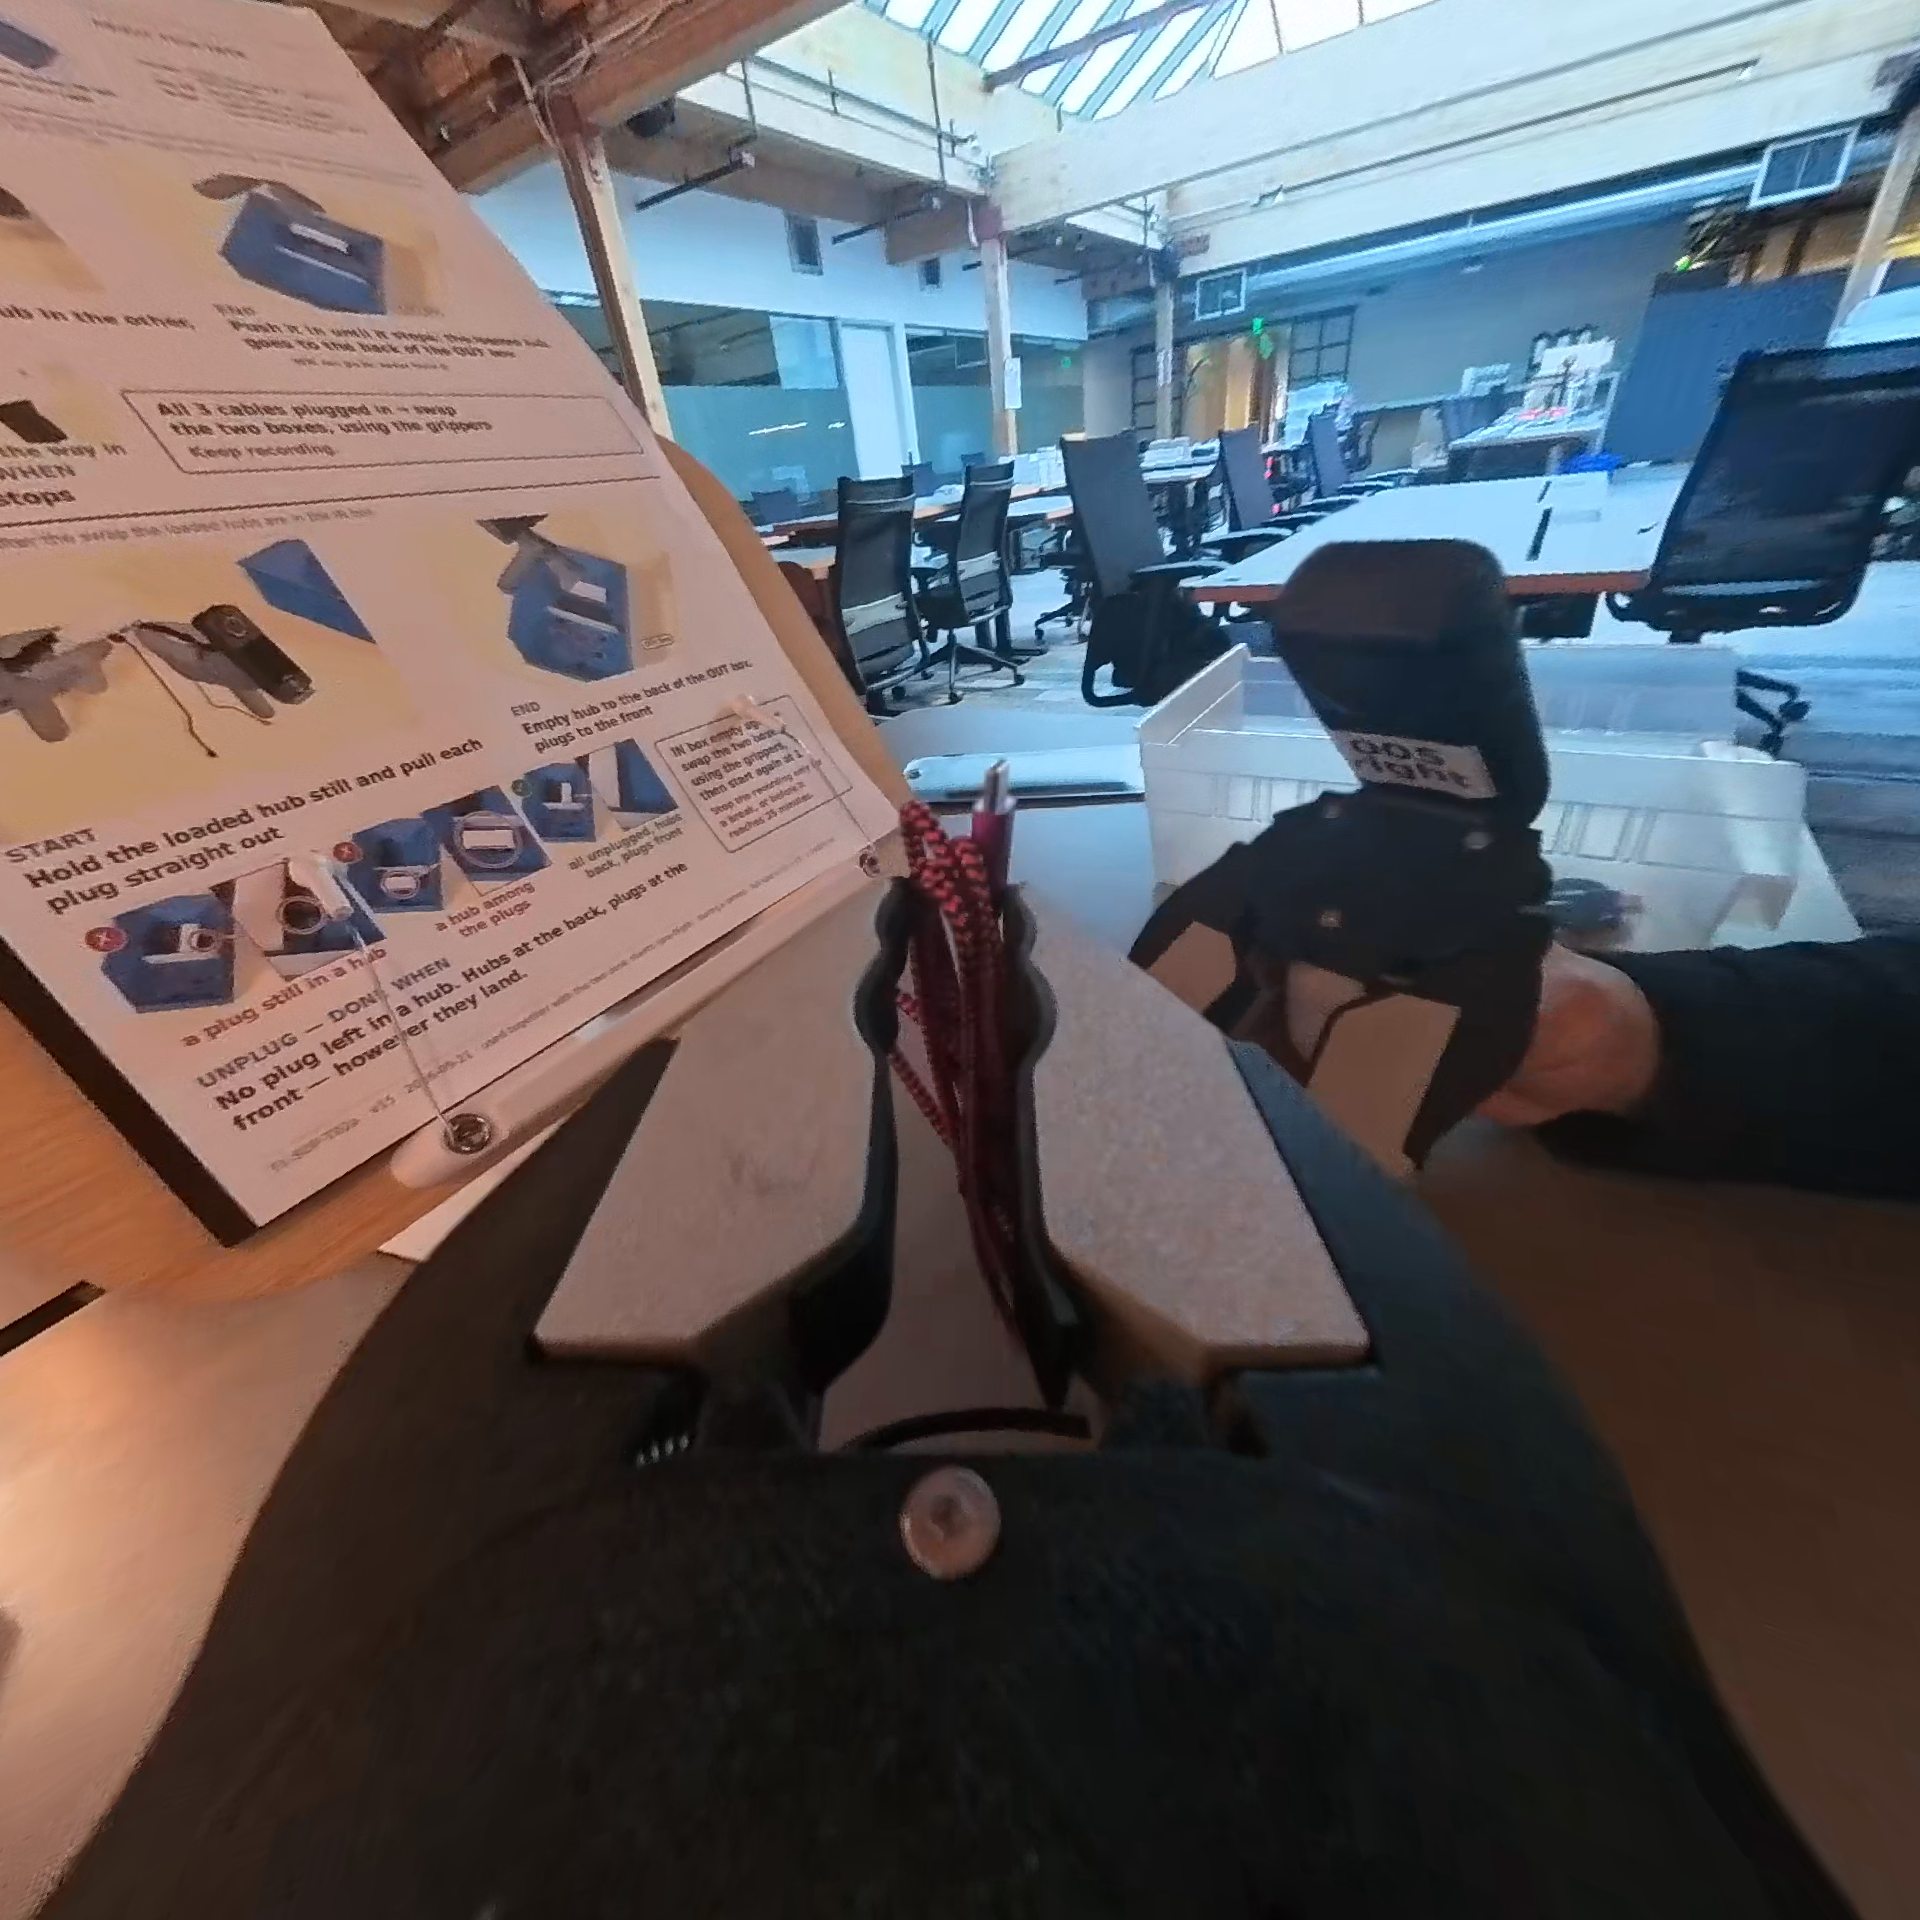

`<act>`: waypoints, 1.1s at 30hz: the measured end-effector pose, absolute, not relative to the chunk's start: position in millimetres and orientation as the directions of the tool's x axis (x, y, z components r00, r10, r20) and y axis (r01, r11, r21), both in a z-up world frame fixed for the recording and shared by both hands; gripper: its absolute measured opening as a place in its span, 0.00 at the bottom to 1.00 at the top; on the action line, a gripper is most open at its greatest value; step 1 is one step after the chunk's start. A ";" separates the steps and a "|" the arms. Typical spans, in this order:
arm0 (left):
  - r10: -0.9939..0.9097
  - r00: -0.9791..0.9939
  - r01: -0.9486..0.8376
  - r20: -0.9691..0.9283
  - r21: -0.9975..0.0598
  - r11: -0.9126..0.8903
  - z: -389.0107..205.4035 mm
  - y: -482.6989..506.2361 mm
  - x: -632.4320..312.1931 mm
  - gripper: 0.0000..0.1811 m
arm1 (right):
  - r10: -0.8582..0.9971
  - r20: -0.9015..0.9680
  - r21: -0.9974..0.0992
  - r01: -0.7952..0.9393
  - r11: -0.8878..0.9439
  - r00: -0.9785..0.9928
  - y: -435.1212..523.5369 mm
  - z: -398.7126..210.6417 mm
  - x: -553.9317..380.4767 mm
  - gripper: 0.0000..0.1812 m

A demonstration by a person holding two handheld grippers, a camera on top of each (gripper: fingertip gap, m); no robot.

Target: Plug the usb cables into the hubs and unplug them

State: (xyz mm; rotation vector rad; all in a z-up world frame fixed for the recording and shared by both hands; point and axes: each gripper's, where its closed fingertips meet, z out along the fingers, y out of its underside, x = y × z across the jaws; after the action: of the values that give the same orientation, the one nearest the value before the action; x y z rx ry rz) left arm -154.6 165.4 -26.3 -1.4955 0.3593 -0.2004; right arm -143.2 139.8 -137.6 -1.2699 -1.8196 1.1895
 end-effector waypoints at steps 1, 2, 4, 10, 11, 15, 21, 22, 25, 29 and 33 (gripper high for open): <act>-0.356 0.928 -0.086 -0.105 -0.994 0.070 -26.3 164.9 -154.4 0.08 | 0.931 -0.018 -0.912 0.387 0.134 -0.364 137.1 -138.2 -142.7 0.28; -0.366 0.925 -0.086 -0.107 -0.994 0.072 -26.0 164.1 -153.3 0.08 | 0.932 -0.020 -0.910 0.393 0.133 -0.361 137.9 -139.2 -142.6 0.28; -0.384 0.914 -0.093 -0.128 -0.990 0.108 -20.7 160.5 -148.6 0.08 | 0.945 -0.007 -0.903 0.407 0.134 -0.327 146.7 -140.8 -143.0 0.28; -0.563 0.814 -0.001 -0.142 -0.970 0.242 4.7 133.0 -121.2 0.08 | 0.908 -0.133 -0.918 0.395 0.039 -0.398 146.8 -128.3 -131.4 0.32; -0.593 0.795 0.024 -0.129 -0.970 0.243 6.5 129.7 -118.7 0.08 | 0.880 -0.166 -0.912 0.410 0.035 -0.445 139.9 -129.8 -127.4 0.32; -0.653 0.747 0.051 -0.121 -0.970 0.238 6.8 123.5 -110.3 0.08 | 0.819 -0.184 -0.876 0.469 0.115 -0.543 121.2 -151.0 -118.8 0.26; -0.689 0.712 0.023 -0.140 -0.975 0.222 1.1 121.2 -98.3 0.08 | 0.691 -0.255 -0.859 0.487 0.159 -0.676 90.1 -156.3 -100.9 0.11; -0.681 0.721 0.026 -0.132 -0.976 0.217 1.3 122.7 -100.0 0.08 | 0.693 -0.247 -0.859 0.484 0.168 -0.678 90.0 -155.9 -100.4 0.10; -0.598 0.800 0.063 -0.055 -0.982 0.175 1.8 135.9 -121.9 0.09 | 0.747 -0.218 -0.867 0.476 0.147 -0.628 100.2 -150.8 -107.5 0.06; -0.460 0.886 0.140 0.062 -0.981 0.138 3.3 145.6 -165.9 0.17 | 0.820 -0.254 -0.890 0.456 0.010 -0.513 129.4 -134.9 -119.3 0.05; -0.210 0.976 0.075 0.060 -0.995 0.065 -12.4 152.8 -209.6 0.22 | 0.850 -0.366 -0.885 0.425 -0.191 -0.379 167.9 -122.2 -125.2 0.05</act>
State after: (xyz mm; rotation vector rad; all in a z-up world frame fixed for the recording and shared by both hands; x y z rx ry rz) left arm -209.6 152.8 -12.4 -1.4913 0.1098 -0.2154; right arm -125.2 167.9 -122.2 -1.4762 -1.7101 1.5926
